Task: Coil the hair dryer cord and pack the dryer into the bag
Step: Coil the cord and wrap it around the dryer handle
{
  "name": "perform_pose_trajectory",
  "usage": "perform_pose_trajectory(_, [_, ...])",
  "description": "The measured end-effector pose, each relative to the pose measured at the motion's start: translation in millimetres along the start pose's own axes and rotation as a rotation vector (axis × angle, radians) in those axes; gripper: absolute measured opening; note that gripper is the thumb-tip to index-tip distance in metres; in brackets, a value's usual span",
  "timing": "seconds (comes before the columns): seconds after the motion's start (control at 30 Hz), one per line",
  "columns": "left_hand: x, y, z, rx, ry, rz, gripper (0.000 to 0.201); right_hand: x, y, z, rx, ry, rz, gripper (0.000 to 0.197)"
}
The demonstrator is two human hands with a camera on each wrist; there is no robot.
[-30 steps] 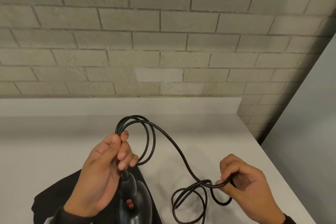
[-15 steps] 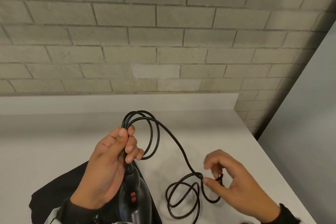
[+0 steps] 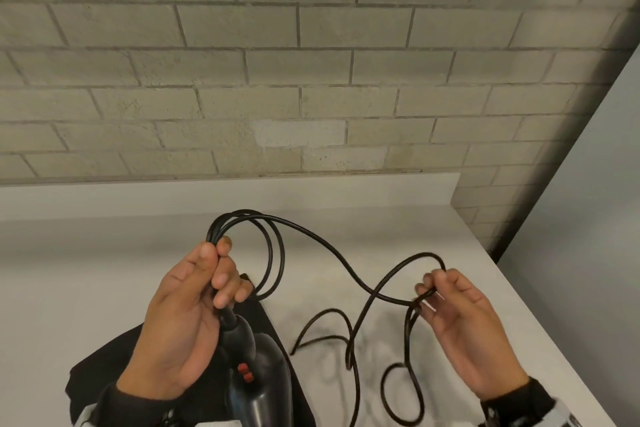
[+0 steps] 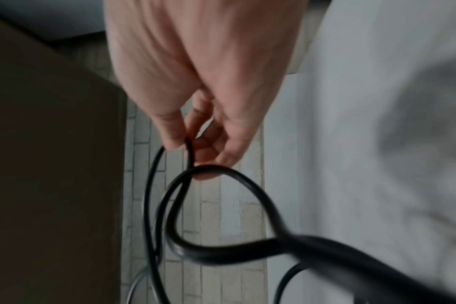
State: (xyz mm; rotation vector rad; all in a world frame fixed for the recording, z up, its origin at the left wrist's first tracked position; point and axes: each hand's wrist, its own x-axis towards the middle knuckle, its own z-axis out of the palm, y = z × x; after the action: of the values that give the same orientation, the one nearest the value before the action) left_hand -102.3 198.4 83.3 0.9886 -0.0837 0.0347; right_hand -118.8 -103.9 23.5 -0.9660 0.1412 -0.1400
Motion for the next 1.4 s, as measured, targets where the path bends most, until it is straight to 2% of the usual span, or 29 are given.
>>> perform_pose_trajectory(0.07, [-1,1,-3,-0.019,0.025,0.009,0.030,7,1,-11,0.049,0.154,0.039,0.007])
perform_pose_trajectory(0.23, [-2,6,-12,-0.073,0.081,0.046,0.043,17,1,-52,0.037,0.495,0.111,0.011])
perform_pose_trajectory(0.37, [-4,7,-20,-0.100,0.095,0.047,0.041,21,1,-90,-0.373,0.628,0.109,0.010])
perform_pose_trajectory(0.4, [-4,7,-21,-0.097,0.094,0.046,0.042,22,2,-96,-0.461,0.646,0.106,0.016])
perform_pose_trajectory(0.5, [-4,6,-17,-0.076,0.084,0.037,0.041,19,4,-97,-0.766,0.664,0.085,0.050])
perform_pose_trajectory(0.53, [-4,5,-15,-0.070,0.075,0.032,0.041,17,5,-91,-0.899,0.643,0.028,0.055])
perform_pose_trajectory(0.6, [-4,3,-9,-0.053,0.054,0.017,0.038,11,7,-69,-1.094,0.509,-0.216,0.048])
perform_pose_trajectory(0.67, [-3,1,-4,-0.026,0.026,0.006,0.031,0,9,-36,-1.163,0.255,-0.470,0.033])
perform_pose_trajectory(0.7, [-3,-1,-2,-0.014,0.011,0.002,0.027,-6,11,-17,-1.168,0.114,-0.539,0.031])
perform_pose_trajectory(0.73, [-3,-2,1,-0.002,-0.006,-0.003,0.025,-10,15,0,-1.164,-0.023,-0.559,0.033])
perform_pose_trajectory(0.8, [-3,-5,5,0.016,-0.040,-0.011,0.025,-15,25,29,-1.170,-0.246,-0.466,0.049])
perform_pose_trajectory(0.87, [-3,-6,8,0.040,-0.083,-0.019,0.022,-12,39,47,-1.213,-0.375,-0.369,0.049])
perform_pose_trajectory(0.9, [-4,-7,8,0.052,-0.117,-0.021,0.021,-8,44,53,-1.213,-0.398,-0.386,0.040])
perform_pose_trajectory(0.97, [-4,-8,6,0.061,-0.169,-0.017,0.034,-2,46,61,-1.143,-0.379,-0.454,0.025])
perform_pose_trajectory(1.07, [-6,-8,4,0.054,-0.182,-0.010,0.041,0,36,67,-1.020,-0.279,-0.505,0.023])
perform_pose_trajectory(1.13, [-8,-9,4,0.072,-0.209,-0.013,0.041,-2,27,74,-1.020,-0.229,-0.563,0.024])
perform_pose_trajectory(1.2, [-9,-11,8,0.092,-0.251,-0.010,0.041,-6,22,79,-1.111,-0.265,-0.580,0.023])
perform_pose_trajectory(1.3, [-10,-15,14,0.131,-0.274,0.022,0.042,-15,21,82,-1.366,-0.393,-0.566,0.029])
perform_pose_trajectory(1.4, [-11,-17,18,0.145,-0.277,0.047,0.042,-21,24,80,-1.426,-0.449,-0.448,0.033])
